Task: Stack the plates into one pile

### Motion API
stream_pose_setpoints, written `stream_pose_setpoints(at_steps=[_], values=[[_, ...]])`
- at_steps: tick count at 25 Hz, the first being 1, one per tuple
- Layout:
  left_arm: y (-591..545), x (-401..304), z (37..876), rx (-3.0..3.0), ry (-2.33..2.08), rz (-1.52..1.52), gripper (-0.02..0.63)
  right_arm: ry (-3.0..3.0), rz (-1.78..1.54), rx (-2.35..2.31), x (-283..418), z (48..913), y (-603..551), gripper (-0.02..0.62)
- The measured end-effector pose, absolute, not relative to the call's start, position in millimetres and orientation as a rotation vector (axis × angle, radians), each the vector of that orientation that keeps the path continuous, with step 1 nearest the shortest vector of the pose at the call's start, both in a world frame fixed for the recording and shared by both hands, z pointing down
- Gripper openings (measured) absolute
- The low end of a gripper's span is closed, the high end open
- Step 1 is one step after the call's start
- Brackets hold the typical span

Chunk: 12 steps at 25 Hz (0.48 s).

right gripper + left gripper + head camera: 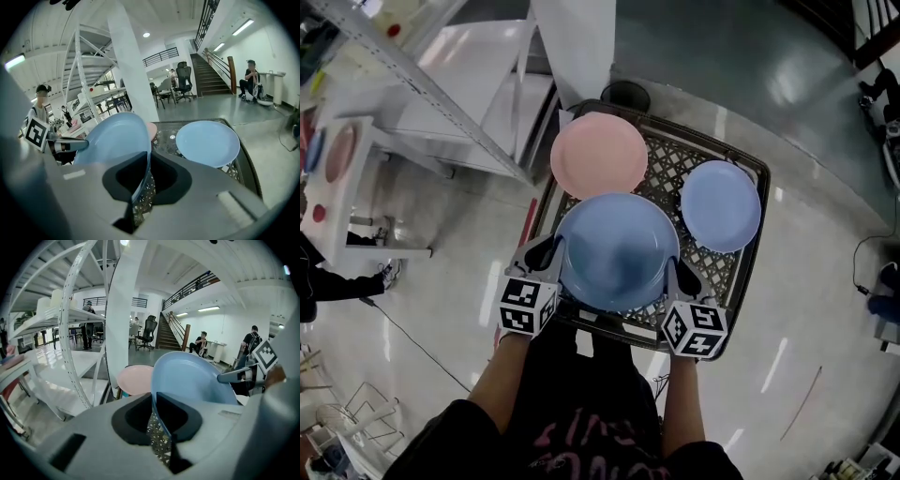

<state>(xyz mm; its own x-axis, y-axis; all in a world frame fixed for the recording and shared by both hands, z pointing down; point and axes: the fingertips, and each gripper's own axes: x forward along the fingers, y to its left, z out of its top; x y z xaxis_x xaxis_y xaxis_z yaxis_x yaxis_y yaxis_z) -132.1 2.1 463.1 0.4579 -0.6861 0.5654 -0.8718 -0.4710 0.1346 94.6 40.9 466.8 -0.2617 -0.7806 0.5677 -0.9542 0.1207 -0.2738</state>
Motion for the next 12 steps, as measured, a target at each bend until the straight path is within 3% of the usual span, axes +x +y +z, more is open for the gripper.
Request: stream_pose_setpoints(at_steps=[12], values=[[2, -149, 419, 2.323, -1.415, 0.545, 0.029, -2.212, 0.791, 1.701, 80, 425, 30, 0.032]])
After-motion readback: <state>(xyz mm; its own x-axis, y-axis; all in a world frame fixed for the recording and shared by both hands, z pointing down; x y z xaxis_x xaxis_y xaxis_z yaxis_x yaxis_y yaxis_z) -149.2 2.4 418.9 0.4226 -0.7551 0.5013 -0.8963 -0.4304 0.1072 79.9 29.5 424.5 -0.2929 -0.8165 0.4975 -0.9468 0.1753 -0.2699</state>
